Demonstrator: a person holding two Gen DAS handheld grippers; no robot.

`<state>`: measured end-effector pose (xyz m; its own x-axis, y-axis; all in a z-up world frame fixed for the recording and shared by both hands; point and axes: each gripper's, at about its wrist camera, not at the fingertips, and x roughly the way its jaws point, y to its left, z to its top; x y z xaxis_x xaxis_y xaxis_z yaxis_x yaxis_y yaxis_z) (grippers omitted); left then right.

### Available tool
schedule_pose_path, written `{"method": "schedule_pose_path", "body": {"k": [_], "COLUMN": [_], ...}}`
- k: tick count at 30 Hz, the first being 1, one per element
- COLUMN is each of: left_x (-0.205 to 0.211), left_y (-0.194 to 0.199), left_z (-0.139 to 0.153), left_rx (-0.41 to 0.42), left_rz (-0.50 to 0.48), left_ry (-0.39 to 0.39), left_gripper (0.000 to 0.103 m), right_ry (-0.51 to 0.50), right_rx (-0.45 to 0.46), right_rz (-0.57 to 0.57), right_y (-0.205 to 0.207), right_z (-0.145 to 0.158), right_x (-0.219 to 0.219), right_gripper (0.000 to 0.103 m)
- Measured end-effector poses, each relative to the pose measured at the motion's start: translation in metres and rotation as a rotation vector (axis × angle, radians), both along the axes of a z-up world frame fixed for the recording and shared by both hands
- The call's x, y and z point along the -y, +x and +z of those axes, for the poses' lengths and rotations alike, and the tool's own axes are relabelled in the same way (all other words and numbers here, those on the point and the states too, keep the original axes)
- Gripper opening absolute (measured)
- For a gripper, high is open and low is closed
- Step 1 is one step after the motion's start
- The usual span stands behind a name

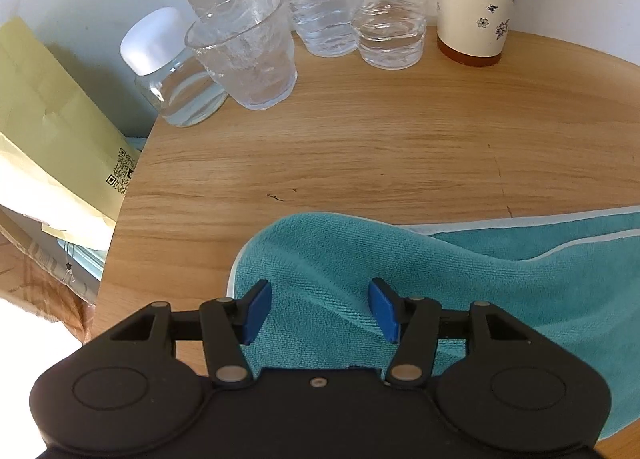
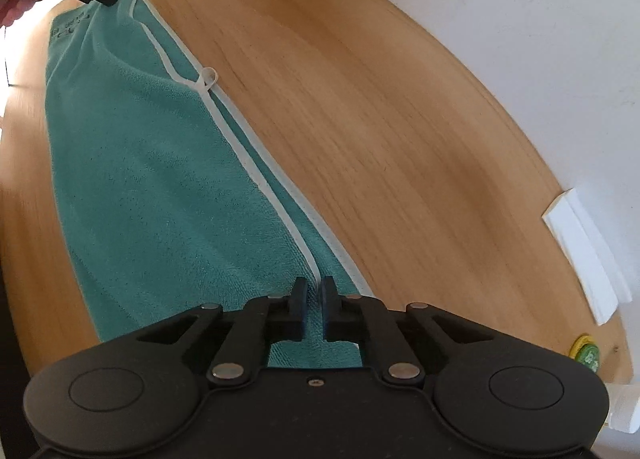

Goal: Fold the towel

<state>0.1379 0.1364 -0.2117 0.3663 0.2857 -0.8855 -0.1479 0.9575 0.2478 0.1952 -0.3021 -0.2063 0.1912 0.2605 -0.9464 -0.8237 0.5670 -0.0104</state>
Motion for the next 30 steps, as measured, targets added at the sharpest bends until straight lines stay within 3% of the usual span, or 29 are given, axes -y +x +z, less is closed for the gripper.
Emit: {"method": "schedule_pose_path", "body": {"k": [5,9,12,14,18,27,30], "left_x": [0.0,-0.001,-0.003,-0.003,-0.002,-0.001,-0.003], "left_y": [-0.001,-0.002,-0.001,-0.001,0.0,0.003,0.004], "left_z": [0.0,0.0,0.0,0.001,0.001,0.005,0.003], "left_rx": [0.0,0.003,0.001,-0.002,-0.01,-0.021,-0.035], "left_rz": [0.001,0.012,0.015,0.009,0.002,-0.036,-0.043], "left_ry": [0.005,0.002,0.002,0.006,0.007,0.04,0.046], "left_gripper": [0.057,0.059,0.059,0.059,0.059,0.059,0.059], "right_ry": [0.03,-0.04,-0.047,-0.047,-0.022,-0.061,-0.079], "right_rx": [0.062,0.136,0.183,0.212,0.195,0.128,0.145], "right_rz": [-0.088,-0.044,-0.076,-0.107,-0.178,-0.125,-0.152], "right_y": [0.001,-0.011,-0.012,-0.013,-0.013,-0.003,0.004], "right_z": [0.006,-0.005,-0.001,0.005,0.012,-0.006,-0.006], "right_x": [0.007,-0.003,0.001,0.009,0.035,0.042,0.045], "right_gripper": [0.006,0.007,0.02,0.022,0.022,0.022,0.021]}}
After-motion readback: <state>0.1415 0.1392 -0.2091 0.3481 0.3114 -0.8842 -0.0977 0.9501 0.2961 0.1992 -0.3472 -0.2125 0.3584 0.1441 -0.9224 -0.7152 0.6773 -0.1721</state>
